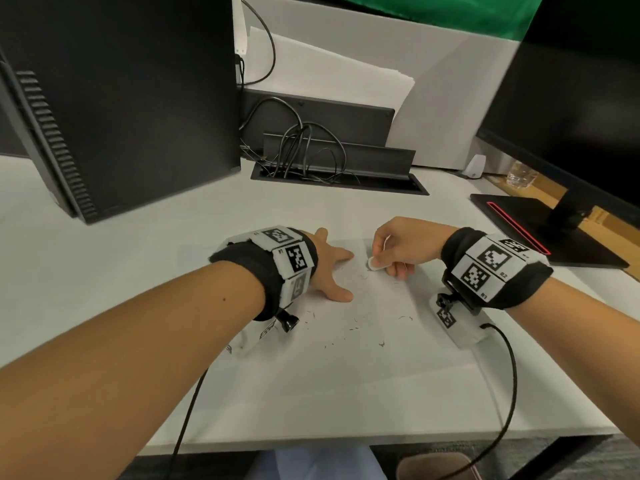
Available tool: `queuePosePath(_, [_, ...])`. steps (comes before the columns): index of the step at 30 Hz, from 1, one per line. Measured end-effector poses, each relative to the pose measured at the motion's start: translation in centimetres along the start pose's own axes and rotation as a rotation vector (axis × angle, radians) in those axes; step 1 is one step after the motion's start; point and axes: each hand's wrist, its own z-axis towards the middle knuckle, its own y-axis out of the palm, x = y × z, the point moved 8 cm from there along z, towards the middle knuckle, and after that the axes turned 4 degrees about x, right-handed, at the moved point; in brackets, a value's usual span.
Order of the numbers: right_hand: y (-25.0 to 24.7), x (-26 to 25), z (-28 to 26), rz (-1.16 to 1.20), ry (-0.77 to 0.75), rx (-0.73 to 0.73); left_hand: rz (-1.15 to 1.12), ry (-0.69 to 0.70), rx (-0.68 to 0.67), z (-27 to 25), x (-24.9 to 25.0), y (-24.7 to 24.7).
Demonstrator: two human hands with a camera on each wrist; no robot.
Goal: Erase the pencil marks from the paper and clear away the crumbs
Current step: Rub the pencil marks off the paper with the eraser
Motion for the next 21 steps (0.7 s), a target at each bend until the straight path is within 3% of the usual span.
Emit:
queuePosePath(4, [-0.3,0.4,0.3,0.057,0.011,0.011,-0.007,0.004,0.01,0.7,0.6,-0.1])
queuePosePath(9, [1.5,-1.8,-1.1,0.085,-0.091,-0.126,-0.015,0.104,0.009,1.1,1.3,0.3])
queuePosePath(14, [-0.1,-1.5,-0.3,-0.002,-0.08,0.025,0.0,0.121,0.01,1.2,1.2,0.4])
queuePosePath(19, [1.6,-2.6,-0.8,0.053,-0.123,-0.082,0.023,0.121,0.037,1.5,1.3,0.4])
queuePosePath(21, [1.0,-2.3,-0.5,0.043,-0.114,-0.026,0.027,0.122,0.038,1.6,1.4,0.5])
